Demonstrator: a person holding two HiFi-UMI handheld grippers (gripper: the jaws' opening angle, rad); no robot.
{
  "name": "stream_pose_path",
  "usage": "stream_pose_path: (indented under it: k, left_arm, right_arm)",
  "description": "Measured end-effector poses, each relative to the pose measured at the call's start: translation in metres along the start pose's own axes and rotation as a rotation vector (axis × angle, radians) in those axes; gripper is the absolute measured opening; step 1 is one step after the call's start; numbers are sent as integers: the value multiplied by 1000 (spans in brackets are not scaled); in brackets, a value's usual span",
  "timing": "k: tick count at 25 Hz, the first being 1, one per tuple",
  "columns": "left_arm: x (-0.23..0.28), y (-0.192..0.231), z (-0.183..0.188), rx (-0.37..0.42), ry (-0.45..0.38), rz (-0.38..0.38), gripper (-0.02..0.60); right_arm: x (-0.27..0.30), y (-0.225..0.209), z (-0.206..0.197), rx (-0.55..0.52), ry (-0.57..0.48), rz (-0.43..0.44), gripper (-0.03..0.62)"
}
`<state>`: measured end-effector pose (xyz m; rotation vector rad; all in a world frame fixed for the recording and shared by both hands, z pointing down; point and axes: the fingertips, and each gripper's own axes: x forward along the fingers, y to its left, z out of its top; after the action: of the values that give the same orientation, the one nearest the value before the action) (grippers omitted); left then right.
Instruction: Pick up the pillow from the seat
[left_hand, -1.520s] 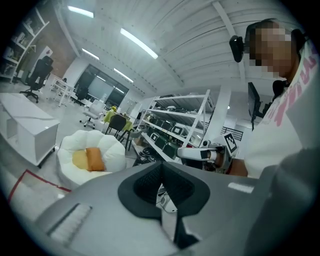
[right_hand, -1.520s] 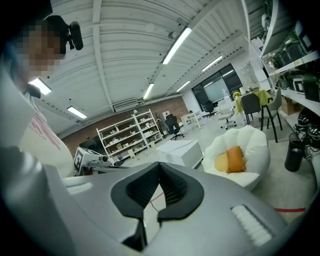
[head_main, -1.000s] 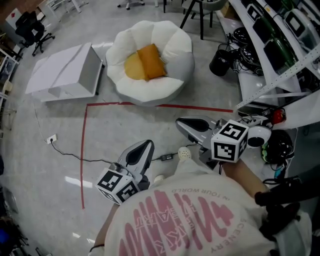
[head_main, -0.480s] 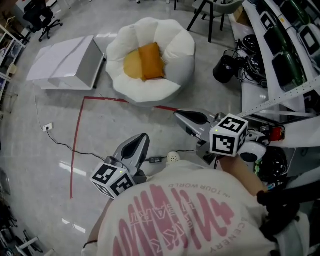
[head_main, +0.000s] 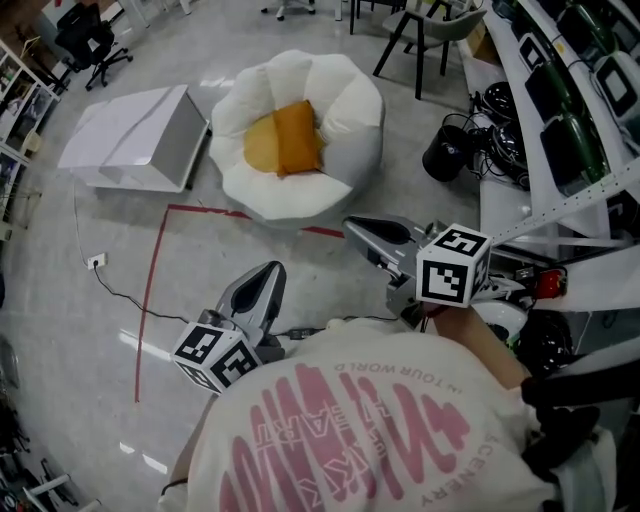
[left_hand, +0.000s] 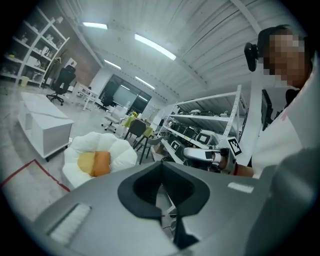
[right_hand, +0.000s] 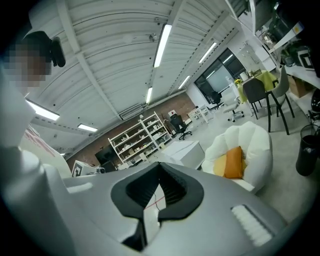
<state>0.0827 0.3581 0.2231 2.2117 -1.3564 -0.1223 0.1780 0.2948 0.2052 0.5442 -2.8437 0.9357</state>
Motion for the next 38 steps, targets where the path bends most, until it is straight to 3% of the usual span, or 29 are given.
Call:
stream_pose_path:
  k: [10,17,26,38]
  left_arm:
    - [9,-14,0,38,23,-43,12]
    - [10,-13,-1,22,25,-34,12]
    - [14,-15,8,75,54,-83,11]
    - [50,38,22,7,116,-162,12]
  right_arm:
    - [-17,-14,-1,52,-41,-44,5]
    - [-17,-13,-6,77,-46,-24,5]
    - [-4,-15,0,78,-71,-18,5]
    - [48,-42,13,96,-33,-78,5]
